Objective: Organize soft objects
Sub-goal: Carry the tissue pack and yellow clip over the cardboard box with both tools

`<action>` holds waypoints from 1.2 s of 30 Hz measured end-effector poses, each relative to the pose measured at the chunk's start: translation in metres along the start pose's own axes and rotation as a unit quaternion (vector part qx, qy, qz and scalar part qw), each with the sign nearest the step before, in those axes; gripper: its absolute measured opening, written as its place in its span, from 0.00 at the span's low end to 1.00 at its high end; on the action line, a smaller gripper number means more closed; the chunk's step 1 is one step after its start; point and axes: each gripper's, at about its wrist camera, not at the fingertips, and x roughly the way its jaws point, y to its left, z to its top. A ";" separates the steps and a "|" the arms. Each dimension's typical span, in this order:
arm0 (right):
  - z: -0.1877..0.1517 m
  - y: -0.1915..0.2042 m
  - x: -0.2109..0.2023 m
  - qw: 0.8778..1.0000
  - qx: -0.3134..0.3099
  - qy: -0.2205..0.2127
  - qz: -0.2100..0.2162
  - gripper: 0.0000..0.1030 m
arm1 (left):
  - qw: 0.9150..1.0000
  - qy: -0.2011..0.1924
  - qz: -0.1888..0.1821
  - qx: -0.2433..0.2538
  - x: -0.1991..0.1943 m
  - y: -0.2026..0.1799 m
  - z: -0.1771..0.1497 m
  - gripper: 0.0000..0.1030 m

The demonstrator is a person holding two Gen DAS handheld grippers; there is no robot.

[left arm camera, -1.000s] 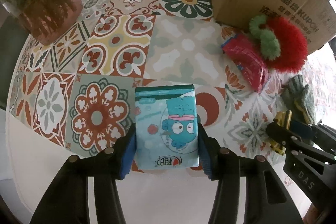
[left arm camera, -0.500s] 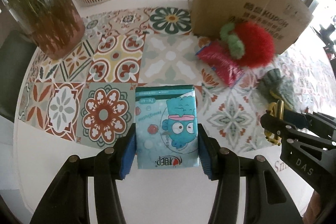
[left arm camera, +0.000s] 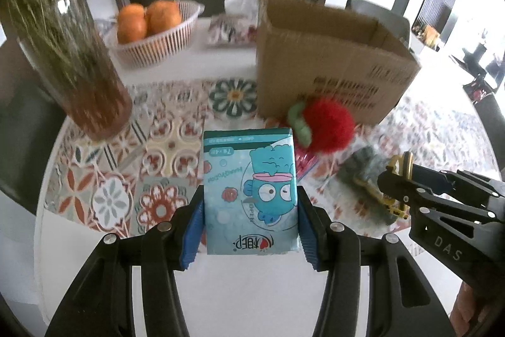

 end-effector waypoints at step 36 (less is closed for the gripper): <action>0.094 -0.042 -0.070 0.990 0.004 -0.139 -0.001 0.31 | 0.991 -0.125 -0.019 0.052 -0.054 -0.056 0.111 0.51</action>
